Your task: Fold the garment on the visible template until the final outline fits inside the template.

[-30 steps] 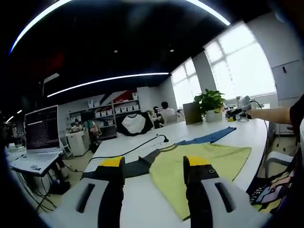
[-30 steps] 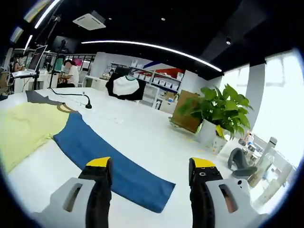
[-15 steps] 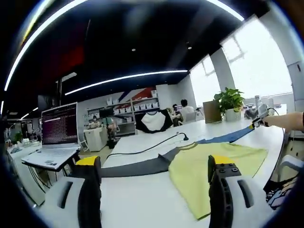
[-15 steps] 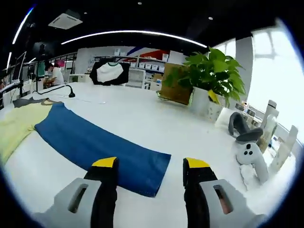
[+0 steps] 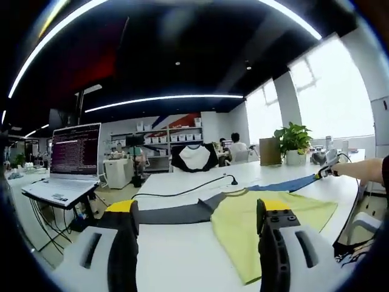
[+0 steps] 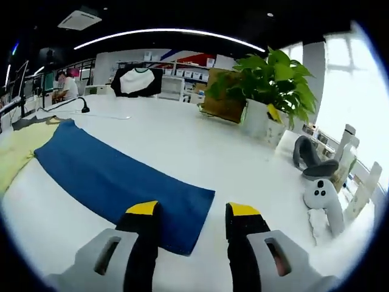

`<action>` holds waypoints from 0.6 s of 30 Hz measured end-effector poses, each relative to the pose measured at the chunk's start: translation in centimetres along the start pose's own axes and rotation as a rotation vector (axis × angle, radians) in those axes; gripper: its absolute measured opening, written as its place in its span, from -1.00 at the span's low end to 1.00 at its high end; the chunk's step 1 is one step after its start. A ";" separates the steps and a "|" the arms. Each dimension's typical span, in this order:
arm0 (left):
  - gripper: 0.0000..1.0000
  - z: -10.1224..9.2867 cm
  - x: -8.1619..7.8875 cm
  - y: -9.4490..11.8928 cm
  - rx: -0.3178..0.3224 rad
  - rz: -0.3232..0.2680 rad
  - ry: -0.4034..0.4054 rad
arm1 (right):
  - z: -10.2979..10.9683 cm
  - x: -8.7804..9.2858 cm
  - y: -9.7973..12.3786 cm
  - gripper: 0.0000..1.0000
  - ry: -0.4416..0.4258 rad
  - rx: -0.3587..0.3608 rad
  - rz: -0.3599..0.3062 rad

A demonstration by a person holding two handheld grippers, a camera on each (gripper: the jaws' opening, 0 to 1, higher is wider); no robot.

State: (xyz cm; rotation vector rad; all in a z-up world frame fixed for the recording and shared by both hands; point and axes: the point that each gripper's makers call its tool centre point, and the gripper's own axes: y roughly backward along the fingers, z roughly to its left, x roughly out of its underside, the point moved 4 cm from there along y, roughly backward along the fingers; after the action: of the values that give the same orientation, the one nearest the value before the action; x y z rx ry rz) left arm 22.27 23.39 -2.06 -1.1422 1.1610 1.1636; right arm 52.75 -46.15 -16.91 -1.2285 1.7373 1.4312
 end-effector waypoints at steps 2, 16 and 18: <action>0.62 0.0 -0.3 0.1 0.009 -0.018 0.009 | 0.5 -0.1 -0.4 -0.32 -0.039 -0.019 0.000; 0.59 1.6 0.1 0.4 0.015 -0.021 0.090 | 1.6 0.0 -1.6 -0.92 -0.116 -0.074 -0.089; 0.60 1.5 -0.1 0.4 0.029 -0.034 0.071 | 1.4 0.1 -1.5 -0.98 -0.101 -0.037 -0.065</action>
State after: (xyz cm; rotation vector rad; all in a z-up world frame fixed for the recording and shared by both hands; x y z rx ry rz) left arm 21.92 24.87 -1.86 -1.1846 1.2045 1.0842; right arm 53.91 -44.81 -18.05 -1.1997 1.5964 1.4675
